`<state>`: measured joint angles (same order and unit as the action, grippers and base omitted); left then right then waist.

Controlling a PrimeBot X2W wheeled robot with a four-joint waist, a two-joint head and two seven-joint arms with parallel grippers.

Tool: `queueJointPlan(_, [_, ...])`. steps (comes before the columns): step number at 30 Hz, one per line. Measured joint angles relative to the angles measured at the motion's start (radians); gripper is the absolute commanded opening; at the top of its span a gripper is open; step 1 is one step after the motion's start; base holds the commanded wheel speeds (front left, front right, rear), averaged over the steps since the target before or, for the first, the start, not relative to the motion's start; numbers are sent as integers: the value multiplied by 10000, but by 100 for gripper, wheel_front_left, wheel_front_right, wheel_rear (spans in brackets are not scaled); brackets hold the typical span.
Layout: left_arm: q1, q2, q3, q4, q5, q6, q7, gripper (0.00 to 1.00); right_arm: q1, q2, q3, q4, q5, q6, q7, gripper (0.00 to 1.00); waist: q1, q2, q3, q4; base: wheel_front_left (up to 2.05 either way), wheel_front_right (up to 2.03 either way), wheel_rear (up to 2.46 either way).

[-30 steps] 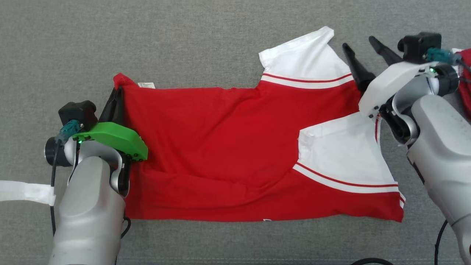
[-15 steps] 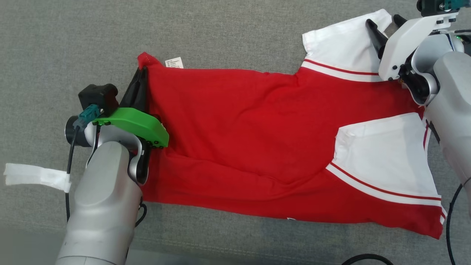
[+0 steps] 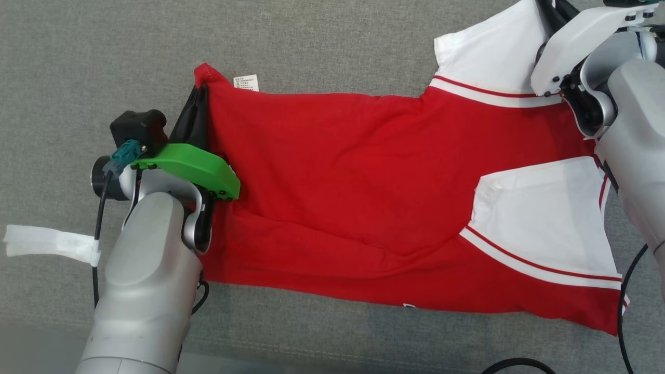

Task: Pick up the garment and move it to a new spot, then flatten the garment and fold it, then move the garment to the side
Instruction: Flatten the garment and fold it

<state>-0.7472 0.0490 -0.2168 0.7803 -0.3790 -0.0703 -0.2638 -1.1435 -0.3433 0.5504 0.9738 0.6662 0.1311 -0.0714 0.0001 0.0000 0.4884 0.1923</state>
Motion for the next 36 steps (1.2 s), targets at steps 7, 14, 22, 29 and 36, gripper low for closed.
queueJointPlan(7, [483,46,742,-94,295,-42,0,0,838,-113,575,-667,660,-2,-1248,0,0,0,-698,-266,0,0,0])
queueJointPlan(14, [1434,192,1323,-213,545,-226,0,0,2110,-667,1225,-2213,1193,-2,-1850,0,-1,0,-1612,-582,0,0,0])
queueJointPlan(22, [2762,222,1768,-650,731,-412,-2,0,4331,-1162,667,-4347,1415,0,-1912,0,-1,0,-2627,-951,0,0,0])
queueJointPlan(29, [3995,180,2008,-1005,782,-493,0,0,6377,-1041,343,-5405,1218,0,-1912,0,-1,0,-3168,-1339,0,0,0])
queueJointPlan(36, [4669,67,2094,-754,713,-531,0,0,7187,-621,280,-5141,1037,-2,-1912,0,-1,0,-3349,-1565,0,0,0])
